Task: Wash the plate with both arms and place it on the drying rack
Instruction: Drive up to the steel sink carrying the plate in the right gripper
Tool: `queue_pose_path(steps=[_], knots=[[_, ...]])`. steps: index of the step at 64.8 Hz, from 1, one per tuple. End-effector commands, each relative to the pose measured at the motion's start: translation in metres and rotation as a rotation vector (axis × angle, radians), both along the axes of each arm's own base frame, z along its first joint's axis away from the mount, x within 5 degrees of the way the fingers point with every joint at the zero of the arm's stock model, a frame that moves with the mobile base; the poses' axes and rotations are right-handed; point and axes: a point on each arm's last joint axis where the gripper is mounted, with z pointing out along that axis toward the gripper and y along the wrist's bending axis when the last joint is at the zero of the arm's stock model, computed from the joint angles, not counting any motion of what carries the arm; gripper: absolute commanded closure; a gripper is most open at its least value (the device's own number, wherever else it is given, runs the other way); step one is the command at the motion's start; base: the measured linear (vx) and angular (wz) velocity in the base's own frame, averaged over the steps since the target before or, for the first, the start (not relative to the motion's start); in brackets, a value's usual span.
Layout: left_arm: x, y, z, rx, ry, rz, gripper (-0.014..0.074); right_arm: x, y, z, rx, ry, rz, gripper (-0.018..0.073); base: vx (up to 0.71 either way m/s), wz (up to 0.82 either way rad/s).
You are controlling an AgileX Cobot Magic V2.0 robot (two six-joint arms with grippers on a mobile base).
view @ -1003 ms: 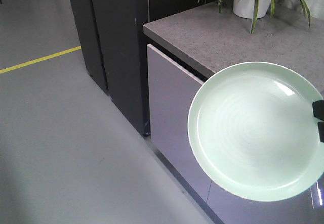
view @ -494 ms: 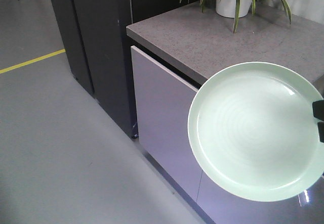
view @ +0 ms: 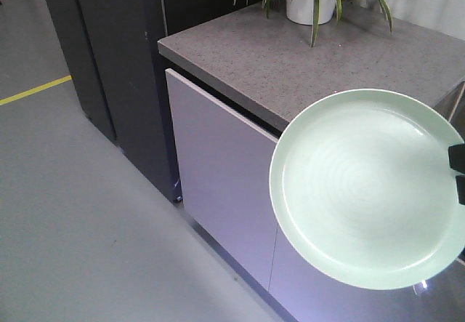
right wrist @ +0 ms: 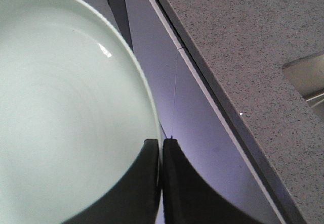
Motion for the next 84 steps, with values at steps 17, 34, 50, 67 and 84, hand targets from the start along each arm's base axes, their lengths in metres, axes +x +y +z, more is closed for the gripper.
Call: queue_pose_path(steps=[17, 34, 50, 67, 84], knots=[[-0.0004, -0.0007, -0.0003, -0.009, -0.061, -0.011, 0.0602, 0.0010, -0.0007, 0.0143, 0.025, -0.095, -0.017, 0.0566, 0.02, -0.11], [-0.0004, -0.0007, -0.0003, -0.009, -0.061, -0.011, 0.0602, 0.0010, -0.0007, 0.0143, 0.025, -0.095, -0.017, 0.0566, 0.02, -0.13], [-0.0004, -0.0007, -0.0003, -0.009, -0.061, -0.011, 0.0602, 0.0010, -0.0007, 0.0143, 0.025, -0.095, -0.017, 0.0566, 0.02, -0.10], [-0.0004, -0.0007, -0.0003, -0.009, -0.061, -0.011, 0.0602, 0.0010, -0.0007, 0.0143, 0.025, -0.095, -0.017, 0.0566, 0.02, -0.08], [-0.0004, -0.0007, -0.0003, -0.009, -0.061, -0.011, 0.0602, 0.0010, -0.0007, 0.0143, 0.025, -0.095, -0.017, 0.0566, 0.02, -0.11]])
